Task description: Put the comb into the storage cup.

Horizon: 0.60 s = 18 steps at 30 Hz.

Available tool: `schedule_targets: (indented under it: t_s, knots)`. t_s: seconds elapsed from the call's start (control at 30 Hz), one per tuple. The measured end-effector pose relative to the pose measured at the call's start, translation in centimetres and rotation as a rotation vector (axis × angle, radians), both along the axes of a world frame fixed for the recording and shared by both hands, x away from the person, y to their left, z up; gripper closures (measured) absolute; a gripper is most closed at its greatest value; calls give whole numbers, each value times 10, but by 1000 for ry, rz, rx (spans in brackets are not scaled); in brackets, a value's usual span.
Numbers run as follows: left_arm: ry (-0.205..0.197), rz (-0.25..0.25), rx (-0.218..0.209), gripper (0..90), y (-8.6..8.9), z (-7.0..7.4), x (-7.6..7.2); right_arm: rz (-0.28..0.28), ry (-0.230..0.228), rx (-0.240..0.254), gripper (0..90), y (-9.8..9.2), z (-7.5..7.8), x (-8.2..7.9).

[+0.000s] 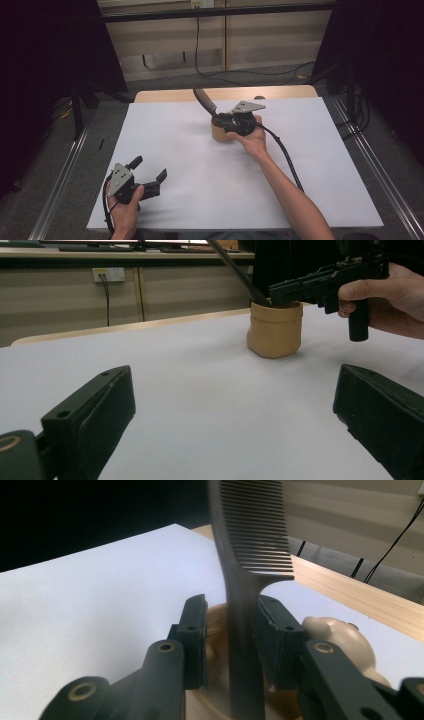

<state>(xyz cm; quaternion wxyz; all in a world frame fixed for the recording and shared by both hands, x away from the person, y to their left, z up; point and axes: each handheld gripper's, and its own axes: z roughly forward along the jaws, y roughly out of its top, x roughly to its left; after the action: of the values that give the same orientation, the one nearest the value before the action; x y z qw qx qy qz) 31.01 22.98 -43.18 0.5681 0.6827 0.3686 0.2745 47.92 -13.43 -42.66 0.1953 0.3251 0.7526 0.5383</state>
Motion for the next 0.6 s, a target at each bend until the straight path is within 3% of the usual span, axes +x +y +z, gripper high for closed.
schedule_targets:
  t_s: [0.13, 0.3, 0.6]
  knots:
    - [1, 4, 3, 34, 1, 0, 0, 6, 11, 17, 568, 1, 2, -2]
    - [5, 0, 8, 34, 0, -1, 0, 7, -14, 33, 515, 0, 12, -6]
    - [7, 3, 8, 34, 0, -1, 1, -33, -11, 78, 345, -10, 24, -9]
